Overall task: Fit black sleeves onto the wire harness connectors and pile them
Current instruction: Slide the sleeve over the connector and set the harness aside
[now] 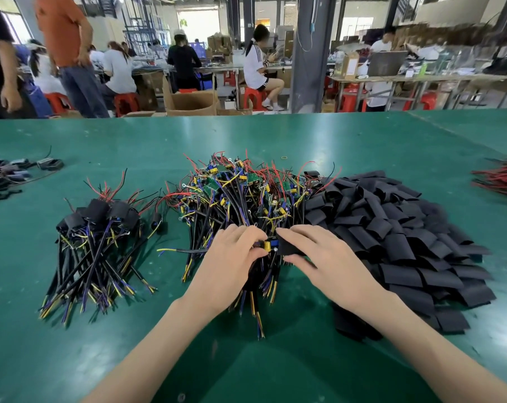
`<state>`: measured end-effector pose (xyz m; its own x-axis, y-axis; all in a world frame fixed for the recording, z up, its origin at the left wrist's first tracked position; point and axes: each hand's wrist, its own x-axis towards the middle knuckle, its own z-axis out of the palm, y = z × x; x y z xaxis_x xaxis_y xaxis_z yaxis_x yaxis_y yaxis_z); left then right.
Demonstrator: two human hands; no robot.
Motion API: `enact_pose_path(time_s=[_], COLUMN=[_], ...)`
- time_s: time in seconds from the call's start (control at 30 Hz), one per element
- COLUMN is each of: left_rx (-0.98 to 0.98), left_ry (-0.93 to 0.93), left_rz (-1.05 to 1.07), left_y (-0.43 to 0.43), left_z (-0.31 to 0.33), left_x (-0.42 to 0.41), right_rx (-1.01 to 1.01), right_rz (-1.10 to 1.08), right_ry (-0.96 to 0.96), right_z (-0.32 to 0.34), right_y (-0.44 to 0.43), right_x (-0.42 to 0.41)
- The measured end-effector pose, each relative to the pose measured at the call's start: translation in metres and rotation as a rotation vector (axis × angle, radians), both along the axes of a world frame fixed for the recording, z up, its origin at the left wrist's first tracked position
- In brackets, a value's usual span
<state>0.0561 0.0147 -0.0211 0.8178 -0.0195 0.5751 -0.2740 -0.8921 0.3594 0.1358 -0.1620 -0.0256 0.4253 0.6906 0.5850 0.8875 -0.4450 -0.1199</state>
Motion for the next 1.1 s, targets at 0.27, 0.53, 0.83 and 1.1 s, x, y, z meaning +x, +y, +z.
enact_pose_path(time_s=[0.27, 0.53, 0.83, 1.1], left_rx=[0.183, 0.171, -0.120, -0.171], left_ry=[-0.023, -0.016, 0.014, 0.067], left_rz=[-0.026, -0.038, 0.022, -0.144], left_y=[0.007, 0.009, 0.008, 0.012], left_z=[-0.004, -0.006, -0.010, -0.007], left_x=[0.003, 0.002, 0.005, 0.004], right_rx=[-0.048, -0.068, -0.006, -0.020], right_rz=[0.038, 0.055, 0.039, 0.077], right_ry=[0.141, 0.243, 0.185, 0.173], right_z=[-0.005, -0.007, -0.005, -0.004], right_y=[-0.004, 0.000, 0.002, 0.003], right_x=[0.003, 0.001, -0.002, -0.006])
